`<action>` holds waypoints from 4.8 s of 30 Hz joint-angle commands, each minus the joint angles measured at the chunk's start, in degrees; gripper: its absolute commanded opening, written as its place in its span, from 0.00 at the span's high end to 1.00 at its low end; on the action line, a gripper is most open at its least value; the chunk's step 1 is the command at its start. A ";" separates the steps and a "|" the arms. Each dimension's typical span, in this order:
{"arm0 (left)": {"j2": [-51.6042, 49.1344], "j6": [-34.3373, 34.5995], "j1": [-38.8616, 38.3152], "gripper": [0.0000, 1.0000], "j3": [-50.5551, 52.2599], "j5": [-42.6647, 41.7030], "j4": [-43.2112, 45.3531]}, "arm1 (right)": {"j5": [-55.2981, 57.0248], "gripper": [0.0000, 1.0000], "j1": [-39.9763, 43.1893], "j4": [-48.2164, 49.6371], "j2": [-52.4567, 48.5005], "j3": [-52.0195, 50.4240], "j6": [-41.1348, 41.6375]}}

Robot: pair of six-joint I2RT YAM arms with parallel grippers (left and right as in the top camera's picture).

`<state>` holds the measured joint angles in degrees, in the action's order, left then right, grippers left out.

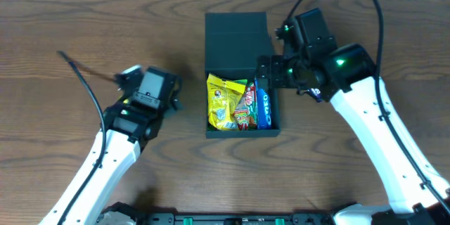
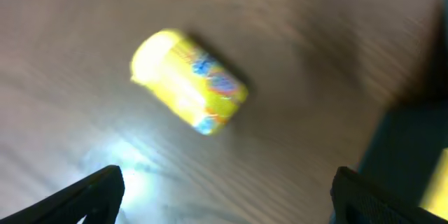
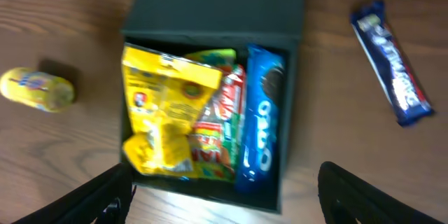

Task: Pack container
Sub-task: 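Insert KitKat into box with right gripper, grasp Mentos tube with left, then place the Mentos tube into the box with the left gripper, then grasp the blue Dairy Milk bar with the right gripper, then insert the Dairy Milk bar into the box beside the Oreo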

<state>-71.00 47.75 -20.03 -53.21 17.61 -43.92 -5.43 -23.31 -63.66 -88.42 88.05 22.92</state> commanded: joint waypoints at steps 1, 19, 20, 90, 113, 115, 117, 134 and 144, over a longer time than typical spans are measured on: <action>-2.03 19.02 3.17 0.04 2.27 1.64 -0.52 | 1.14 0.15 0.74 -0.66 -0.57 -0.42 -0.90; -23.32 23.78 16.06 0.04 2.58 -11.21 14.49 | 1.20 0.14 0.74 -2.60 -0.61 -0.81 -0.92; -23.50 23.80 16.28 0.04 2.58 -11.28 14.84 | 1.42 0.14 0.74 -2.60 -0.61 -0.81 -0.90; -9.11 -10.05 -12.02 0.20 -18.95 -11.04 5.05 | 6.51 0.15 20.17 15.98 -3.37 -16.87 -10.99; -9.22 -13.51 -6.23 0.13 -18.93 -11.06 -2.21 | 6.91 0.31 19.58 29.62 -25.94 -17.22 -26.43; -9.22 -13.51 -6.23 0.13 -18.93 -11.06 -2.21 | 6.88 0.40 19.58 29.64 -26.08 -17.22 -26.36; -9.22 -13.51 -6.23 0.13 -18.93 -11.04 -2.16 | 6.88 0.61 19.58 29.62 -26.08 -17.25 -25.27; -9.29 -13.49 -6.23 0.12 -18.91 -10.99 -2.12 | -6.14 0.99 18.62 12.37 -20.85 -8.92 -12.31; -11.34 -13.42 -6.23 0.12 -18.88 -11.04 -1.86 | -6.93 0.99 7.65 3.45 -5.42 -6.23 1.18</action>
<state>-81.49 34.68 -26.46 -71.20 6.00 -45.98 -11.20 -13.04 -59.61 -94.76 81.08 19.25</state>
